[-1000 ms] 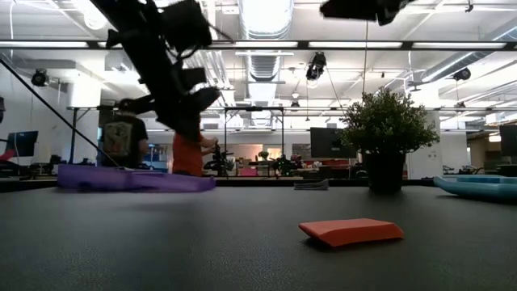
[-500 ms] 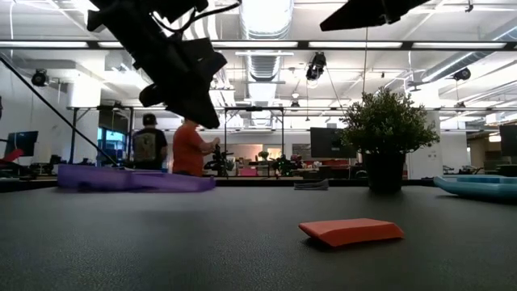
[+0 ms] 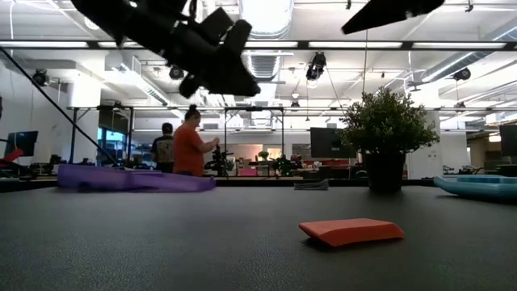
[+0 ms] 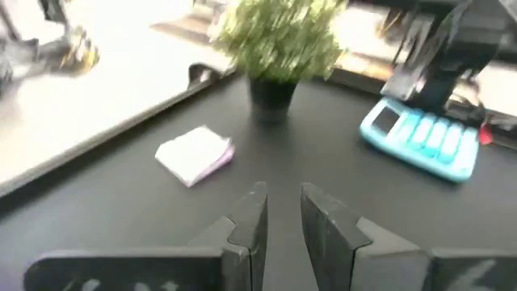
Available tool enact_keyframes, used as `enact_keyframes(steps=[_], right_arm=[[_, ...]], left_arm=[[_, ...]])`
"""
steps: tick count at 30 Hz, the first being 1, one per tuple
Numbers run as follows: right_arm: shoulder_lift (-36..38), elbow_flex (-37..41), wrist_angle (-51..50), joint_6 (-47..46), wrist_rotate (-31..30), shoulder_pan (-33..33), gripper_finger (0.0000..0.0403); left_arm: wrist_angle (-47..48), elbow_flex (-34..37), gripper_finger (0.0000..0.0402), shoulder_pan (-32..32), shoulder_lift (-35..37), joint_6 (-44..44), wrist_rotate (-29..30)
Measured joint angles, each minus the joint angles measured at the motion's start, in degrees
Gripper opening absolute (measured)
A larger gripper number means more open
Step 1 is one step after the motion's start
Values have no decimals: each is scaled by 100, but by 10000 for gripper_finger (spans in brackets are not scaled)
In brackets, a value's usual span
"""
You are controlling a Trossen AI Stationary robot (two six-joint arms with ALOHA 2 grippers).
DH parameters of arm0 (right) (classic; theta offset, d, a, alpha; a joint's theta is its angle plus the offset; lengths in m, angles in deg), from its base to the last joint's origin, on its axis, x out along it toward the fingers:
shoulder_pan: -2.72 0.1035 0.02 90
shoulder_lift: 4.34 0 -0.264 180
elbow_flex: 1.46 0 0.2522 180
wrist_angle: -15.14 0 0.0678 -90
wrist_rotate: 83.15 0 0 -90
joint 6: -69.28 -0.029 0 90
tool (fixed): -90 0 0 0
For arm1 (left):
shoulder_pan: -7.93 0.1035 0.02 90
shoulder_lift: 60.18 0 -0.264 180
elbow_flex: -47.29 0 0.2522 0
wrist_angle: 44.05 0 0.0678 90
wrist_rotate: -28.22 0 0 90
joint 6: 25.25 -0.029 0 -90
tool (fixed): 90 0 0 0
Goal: Pack school essentials
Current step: Put the sticky note into the purple supply box
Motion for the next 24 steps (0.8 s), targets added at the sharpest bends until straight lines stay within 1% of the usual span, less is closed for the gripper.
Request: enact_keyframes(steps=[4,6,8,10,12,16,21,24], right_arm=[[338,113,-316,-61,4,230,31],[497,187,-313,-113,2,308,31],[638,285,-290,-89,21,373,31],[734,368,-226,-15,53,392,31],[828,454,-236,55,175,392,31],[961,520,-229,64,308,392,31],[1189,592,-224,61,344,392,31],[1390,718,-237,64,349,392,31]], left_arm=[[-1105,-23,59,58,-585,-505,-19],[-1283,-139,59,146,-858,-649,-130],[-1358,-407,55,300,-1149,-764,-480],[-1314,-633,46,488,-1397,-914,-831],[-1266,-932,33,706,-1656,-1147,-1314],[-742,-1516,6,1241,-2030,-1523,-1992],[175,-2178,4,1893,-2446,-1775,-2959],[304,-2512,4,2162,-2774,-2011,-3213]])
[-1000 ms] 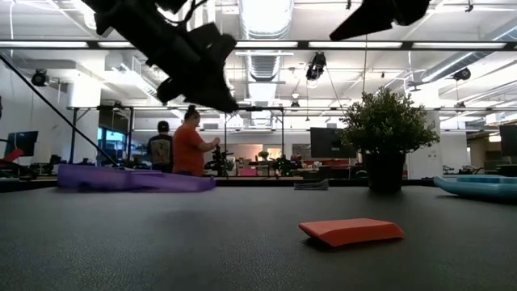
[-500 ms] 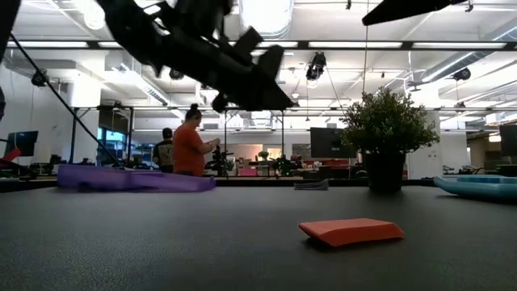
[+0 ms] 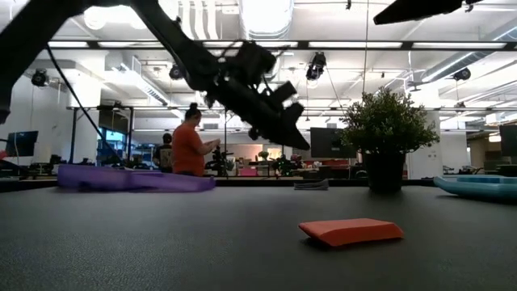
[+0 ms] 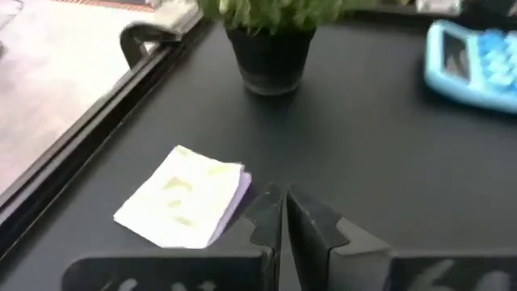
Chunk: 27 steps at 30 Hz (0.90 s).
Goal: Pack school essentials
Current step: Put the sticky note into the purple supply box
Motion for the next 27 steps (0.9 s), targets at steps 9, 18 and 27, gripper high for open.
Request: enact_keyframes(steps=[9,18,27], right_arm=[[604,315,180,47,0,0,31],[870,484,265,152,0,-2,31],[874,484,268,-24,0,-2,31]], left_arm=[[12,-659,49,382,-806,-455,-806],[-235,-1089,161,291,-1065,767,-412],[1460,-1568,182,160,-619,1300,-179]])
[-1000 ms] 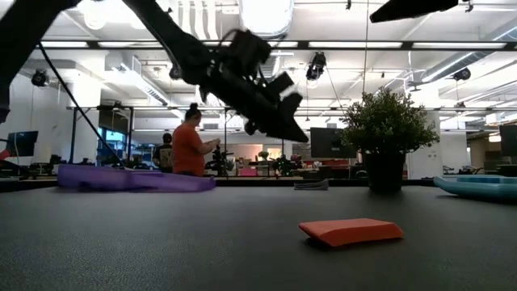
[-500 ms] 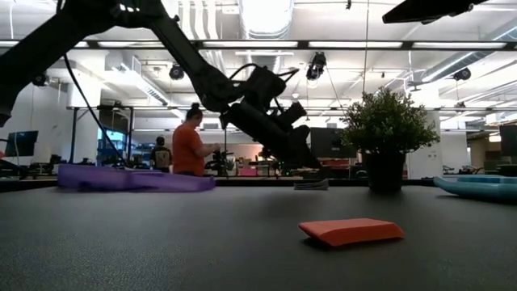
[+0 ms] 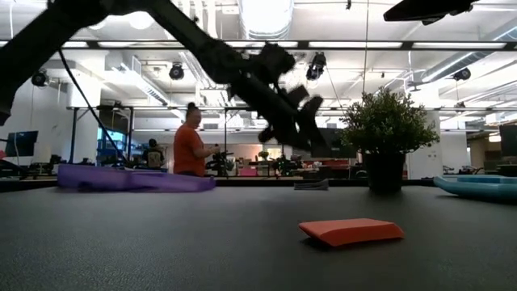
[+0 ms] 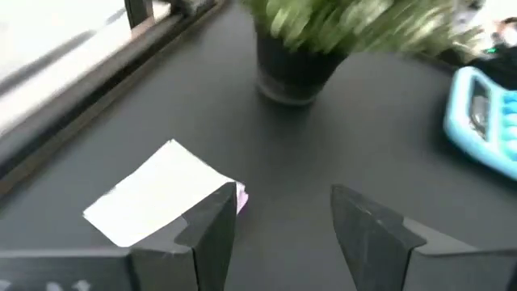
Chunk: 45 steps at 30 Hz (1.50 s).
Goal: Pack school essentials
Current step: Put the sticky note into the purple supply box
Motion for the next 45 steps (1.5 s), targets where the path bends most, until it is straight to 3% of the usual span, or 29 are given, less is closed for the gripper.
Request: enact_keyframes(steps=[3,9,15,22,28,37,45], right_arm=[[-59,0,7,-101,-7,0,31],[-324,0,15,-479,-561,-49,31],[-972,-531,-35,-424,-537,-730,18],[-2137,-1817,-330,119,292,-1863,9],[-3340,-3131,-1598,169,953,-2830,9],[-4998,-4546,-2686,478,2959,-3935,8],[-6162,-5234,-3038,470,2953,-4627,8]], left_arm=[[23,247,182,-204,516,-290,230],[-429,1259,182,-981,1752,-928,1494],[-1397,2456,182,-1307,2726,-1493,1640],[-2528,3699,183,-1222,3609,-1967,1867],[-3085,4451,183,-1194,4024,-2199,2059],[-3051,4994,183,-1179,4403,-2186,2274],[-2934,5110,183,-1170,4872,-2364,2727]])
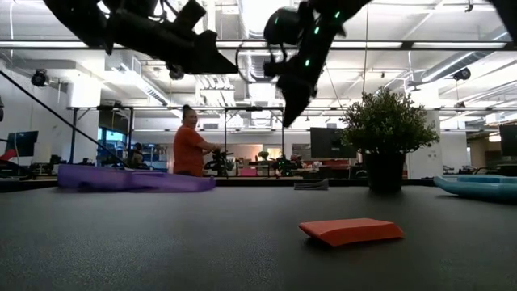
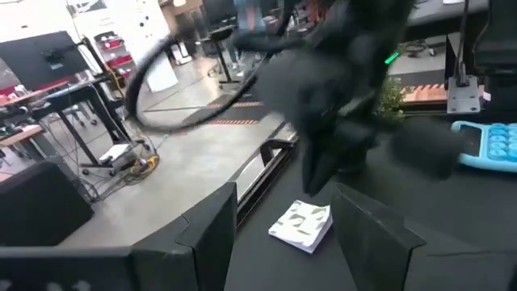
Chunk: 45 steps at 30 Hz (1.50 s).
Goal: Pack school essentials
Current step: Put the sticky note into the purple supply box
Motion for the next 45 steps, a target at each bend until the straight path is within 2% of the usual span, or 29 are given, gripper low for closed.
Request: enact_keyframes(steps=[7,13,25,29,39,45], right_arm=[[-863,-448,-992,-216,-11,-535,8],[-1398,-686,-1726,-210,-8,-725,8],[-1993,-790,-1749,128,64,-780,15],[-1992,-830,-1757,47,65,-787,48],[-1827,-936,-1771,-263,51,-853,188],[-1827,-914,-1770,-904,71,-930,236]], left_arm=[[186,0,183,-2,103,-7,4],[244,0,183,28,88,-26,9],[249,0,183,37,86,-114,9],[250,0,183,39,84,-117,9],[247,2,183,39,83,-120,9],[248,3,183,39,82,-122,9]])
